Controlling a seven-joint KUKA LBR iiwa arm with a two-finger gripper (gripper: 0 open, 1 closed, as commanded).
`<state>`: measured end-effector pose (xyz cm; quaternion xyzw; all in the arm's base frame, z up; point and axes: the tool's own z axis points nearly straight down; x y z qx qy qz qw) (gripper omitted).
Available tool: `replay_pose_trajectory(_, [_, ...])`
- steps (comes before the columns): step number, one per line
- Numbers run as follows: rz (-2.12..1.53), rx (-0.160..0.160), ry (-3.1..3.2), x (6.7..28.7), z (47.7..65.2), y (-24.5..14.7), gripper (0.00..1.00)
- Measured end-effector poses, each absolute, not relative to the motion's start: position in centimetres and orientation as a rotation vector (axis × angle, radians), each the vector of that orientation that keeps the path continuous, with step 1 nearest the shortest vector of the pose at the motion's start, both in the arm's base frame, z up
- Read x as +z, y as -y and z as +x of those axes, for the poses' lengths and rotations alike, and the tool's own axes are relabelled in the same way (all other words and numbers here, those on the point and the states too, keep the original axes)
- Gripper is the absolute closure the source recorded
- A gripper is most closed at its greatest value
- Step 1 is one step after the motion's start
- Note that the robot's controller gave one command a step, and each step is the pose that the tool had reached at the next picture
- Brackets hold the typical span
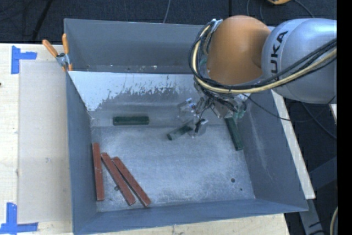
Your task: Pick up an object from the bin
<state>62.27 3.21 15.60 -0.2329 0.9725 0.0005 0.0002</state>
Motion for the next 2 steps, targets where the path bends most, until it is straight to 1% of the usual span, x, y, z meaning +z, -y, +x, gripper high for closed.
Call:
replay_pose_trajectory(1, [-0.730,0.002,-3.055,15.6,62.3,-3.2,1.00])
replay_pose_trajectory(2, [-0.736,0.003,-3.057,20.2,61.7,-1.8,1.00])
